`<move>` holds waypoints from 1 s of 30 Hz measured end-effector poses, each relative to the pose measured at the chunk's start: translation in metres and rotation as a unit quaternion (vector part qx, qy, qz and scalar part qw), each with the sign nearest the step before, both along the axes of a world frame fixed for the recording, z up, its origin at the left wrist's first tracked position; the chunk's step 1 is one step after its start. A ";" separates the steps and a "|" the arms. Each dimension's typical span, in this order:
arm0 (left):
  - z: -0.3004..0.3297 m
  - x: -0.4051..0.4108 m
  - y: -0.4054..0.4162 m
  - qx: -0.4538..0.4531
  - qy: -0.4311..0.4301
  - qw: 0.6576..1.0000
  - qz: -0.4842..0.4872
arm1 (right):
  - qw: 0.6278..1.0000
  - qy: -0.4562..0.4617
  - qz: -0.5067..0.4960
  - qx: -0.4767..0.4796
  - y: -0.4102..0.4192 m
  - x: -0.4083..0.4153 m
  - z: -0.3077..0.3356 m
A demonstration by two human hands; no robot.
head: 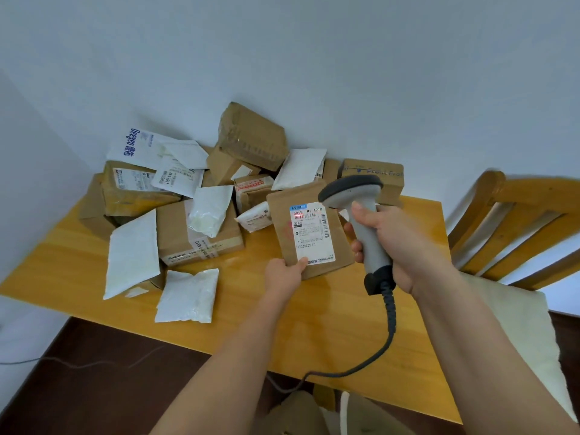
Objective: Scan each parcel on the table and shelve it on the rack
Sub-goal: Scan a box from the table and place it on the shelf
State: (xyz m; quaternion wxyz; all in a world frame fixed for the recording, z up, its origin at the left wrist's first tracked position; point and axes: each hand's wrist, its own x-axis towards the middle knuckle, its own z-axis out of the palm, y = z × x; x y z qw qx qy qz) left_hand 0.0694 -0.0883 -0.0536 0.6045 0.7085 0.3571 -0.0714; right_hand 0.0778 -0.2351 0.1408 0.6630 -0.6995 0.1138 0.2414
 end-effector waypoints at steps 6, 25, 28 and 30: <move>0.034 0.000 0.025 0.038 -0.047 0.997 0.050 | 0.997 -0.071 0.018 0.007 0.018 -0.017 0.025; 0.064 -0.056 0.057 0.090 -0.017 0.992 0.081 | 0.985 -0.134 0.105 -0.013 0.025 -0.088 0.047; 0.072 -0.079 0.057 0.104 -0.005 0.989 0.106 | 0.983 -0.136 0.126 0.004 0.021 -0.102 0.051; 0.076 -0.095 0.055 0.107 -0.011 0.985 0.133 | 0.980 -0.134 0.143 0.018 0.013 -0.114 0.053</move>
